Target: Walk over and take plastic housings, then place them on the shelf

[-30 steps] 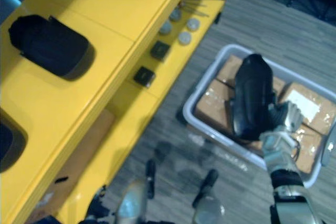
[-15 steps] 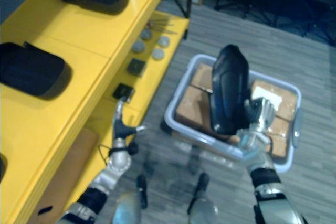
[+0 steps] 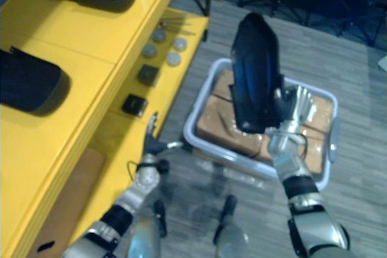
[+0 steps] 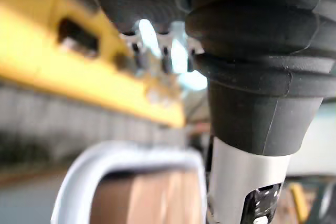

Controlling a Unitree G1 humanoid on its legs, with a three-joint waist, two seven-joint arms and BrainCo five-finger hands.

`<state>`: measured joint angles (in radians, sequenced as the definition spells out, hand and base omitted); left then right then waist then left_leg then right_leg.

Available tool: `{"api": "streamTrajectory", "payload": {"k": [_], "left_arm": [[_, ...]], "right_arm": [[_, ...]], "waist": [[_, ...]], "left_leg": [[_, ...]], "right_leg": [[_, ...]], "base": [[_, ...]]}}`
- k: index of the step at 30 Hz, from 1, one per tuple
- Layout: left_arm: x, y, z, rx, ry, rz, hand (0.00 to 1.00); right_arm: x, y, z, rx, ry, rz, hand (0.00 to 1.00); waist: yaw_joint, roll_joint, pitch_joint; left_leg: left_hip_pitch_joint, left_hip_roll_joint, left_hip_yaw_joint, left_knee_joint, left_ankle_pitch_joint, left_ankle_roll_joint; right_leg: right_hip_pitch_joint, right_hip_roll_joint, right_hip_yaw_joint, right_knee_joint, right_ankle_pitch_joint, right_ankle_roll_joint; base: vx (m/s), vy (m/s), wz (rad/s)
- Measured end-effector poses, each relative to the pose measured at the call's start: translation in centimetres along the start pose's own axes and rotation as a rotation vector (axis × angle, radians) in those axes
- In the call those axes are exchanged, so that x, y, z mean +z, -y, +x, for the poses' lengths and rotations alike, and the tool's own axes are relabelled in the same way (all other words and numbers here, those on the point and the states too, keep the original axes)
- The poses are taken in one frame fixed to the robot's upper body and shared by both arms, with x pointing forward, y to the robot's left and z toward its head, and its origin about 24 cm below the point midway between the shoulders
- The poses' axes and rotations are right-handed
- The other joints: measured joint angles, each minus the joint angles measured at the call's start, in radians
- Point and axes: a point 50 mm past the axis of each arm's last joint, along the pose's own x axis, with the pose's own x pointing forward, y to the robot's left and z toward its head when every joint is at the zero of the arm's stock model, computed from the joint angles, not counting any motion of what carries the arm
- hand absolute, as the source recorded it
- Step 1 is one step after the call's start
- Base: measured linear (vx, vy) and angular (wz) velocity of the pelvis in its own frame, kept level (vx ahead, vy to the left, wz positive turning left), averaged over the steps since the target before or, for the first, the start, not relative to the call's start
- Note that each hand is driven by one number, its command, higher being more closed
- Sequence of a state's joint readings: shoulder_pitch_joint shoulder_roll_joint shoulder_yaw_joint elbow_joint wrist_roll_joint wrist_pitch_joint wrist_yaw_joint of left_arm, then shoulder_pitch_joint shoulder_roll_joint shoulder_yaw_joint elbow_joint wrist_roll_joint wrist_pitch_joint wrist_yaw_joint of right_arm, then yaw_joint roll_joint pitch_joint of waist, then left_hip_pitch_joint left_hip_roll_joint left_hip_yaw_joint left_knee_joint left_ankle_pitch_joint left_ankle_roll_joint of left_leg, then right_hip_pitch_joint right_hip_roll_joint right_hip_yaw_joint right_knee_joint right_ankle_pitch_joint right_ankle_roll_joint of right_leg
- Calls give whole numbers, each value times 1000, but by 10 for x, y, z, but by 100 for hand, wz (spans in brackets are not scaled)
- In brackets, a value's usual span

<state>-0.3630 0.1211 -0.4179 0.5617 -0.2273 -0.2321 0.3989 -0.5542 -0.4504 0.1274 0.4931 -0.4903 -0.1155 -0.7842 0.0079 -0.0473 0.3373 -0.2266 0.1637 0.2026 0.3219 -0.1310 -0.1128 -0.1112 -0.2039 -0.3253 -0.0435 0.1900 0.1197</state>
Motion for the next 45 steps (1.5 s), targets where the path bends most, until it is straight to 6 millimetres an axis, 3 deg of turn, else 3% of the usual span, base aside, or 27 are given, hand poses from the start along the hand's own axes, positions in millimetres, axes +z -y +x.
{"api": "streamTrajectory", "payload": {"k": [5, 9, 14, 19, 28, 39, 45], "left_arm": [[0, 13, 1, -156, -89, -217, 0], [5, 19, 2, -229, -108, -335, 0], [4, 24, 2, -271, -147, -393, 0], [4, 24, 2, -263, -145, -399, 0], [4, 25, 2, -255, -154, -441, 0], [-6, 32, 0, -189, -214, -325, 0], [-17, 30, -2, -164, -277, -360, 0]], "right_arm": [[23, 4, 2, -16, 163, 26, 100], [35, 1, -8, 20, 245, 51, 100], [26, -6, -24, 108, 230, 32, 100], [22, -17, -52, 225, 258, 35, 100], [30, -33, -85, 309, 263, 112, 100], [41, -46, -103, 333, 262, 160, 100], [51, -52, -112, 367, 277, 194, 100]], "waist": [[-8, 1, 0], [-19, 5, -3], [-30, 17, -14], [-32, 28, -64], [-31, 19, -110], [-29, -13, -143], [-29, -29, -154]], "left_leg": [[44, -4, 6, -21, 0, 0], [72, -7, 26, -38, 0, 0], [92, -8, 32, -54, 3, -3], [107, -11, 31, -81, 10, -7], [127, -19, 26, -106, 27, -6], [156, -27, 24, -180, 73, -13], [157, -29, 24, -181, 74, -11]], "right_leg": [[33, -1, 3, -4, 0, 0], [44, -3, 23, -17, 1, 2], [55, -1, 27, -22, 1, 2], [66, 1, 24, -35, 2, 4], [78, -4, 22, -35, 2, 4], [77, -4, 9, -36, 1, 4], [78, -5, 8, -36, 2, 5]], "base": [[-2, 2, -1], [-23, 9, -13], [-14, 1, -4], [3, -1, 1], [-37, 1, 1], [-32, -8, 1], [0, 0, 0]]}}
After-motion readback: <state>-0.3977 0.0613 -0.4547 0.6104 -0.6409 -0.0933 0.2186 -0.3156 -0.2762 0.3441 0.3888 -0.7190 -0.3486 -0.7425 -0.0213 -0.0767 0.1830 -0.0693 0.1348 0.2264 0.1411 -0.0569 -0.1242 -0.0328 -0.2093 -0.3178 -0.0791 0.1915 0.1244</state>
